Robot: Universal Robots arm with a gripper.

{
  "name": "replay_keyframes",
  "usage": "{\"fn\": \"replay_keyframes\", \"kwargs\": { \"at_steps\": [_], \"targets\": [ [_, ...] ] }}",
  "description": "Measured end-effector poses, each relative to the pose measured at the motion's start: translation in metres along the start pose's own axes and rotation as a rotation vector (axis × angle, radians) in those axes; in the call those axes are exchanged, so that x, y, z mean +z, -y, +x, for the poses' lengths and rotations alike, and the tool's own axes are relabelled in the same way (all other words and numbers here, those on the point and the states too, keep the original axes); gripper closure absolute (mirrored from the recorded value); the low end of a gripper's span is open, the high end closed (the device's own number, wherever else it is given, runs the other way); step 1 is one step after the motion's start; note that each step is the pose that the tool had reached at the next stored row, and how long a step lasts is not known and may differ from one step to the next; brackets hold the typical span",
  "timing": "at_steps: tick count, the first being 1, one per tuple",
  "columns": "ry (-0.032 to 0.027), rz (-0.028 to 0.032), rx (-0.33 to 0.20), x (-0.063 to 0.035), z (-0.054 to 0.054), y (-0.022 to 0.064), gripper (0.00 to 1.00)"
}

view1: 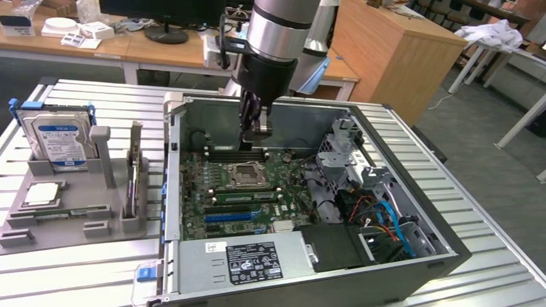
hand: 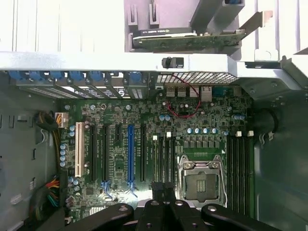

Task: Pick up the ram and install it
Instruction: 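Press down the ram until it locks into place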

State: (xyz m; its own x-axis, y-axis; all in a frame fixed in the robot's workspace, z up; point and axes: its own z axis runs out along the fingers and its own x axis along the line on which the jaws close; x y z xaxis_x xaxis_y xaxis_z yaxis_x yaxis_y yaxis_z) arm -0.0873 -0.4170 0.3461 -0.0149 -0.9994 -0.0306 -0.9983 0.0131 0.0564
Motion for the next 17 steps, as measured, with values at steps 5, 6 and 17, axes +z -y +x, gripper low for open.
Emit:
{"fn": "replay_keyframes", "kwargs": {
  "at_steps": [5, 6, 17],
  "targets": [
    [-0.0005, -0.0003, 0.0, -0.0003, 0.0, 0.0009, 0.89],
    [-0.0005, -0.0003, 0.0, -0.0004, 0.0, 0.0031, 0.89],
    [-0.0003, -0.0002, 0.0, -0.002, 0.0, 0.0324, 0.89]
  ]
}}
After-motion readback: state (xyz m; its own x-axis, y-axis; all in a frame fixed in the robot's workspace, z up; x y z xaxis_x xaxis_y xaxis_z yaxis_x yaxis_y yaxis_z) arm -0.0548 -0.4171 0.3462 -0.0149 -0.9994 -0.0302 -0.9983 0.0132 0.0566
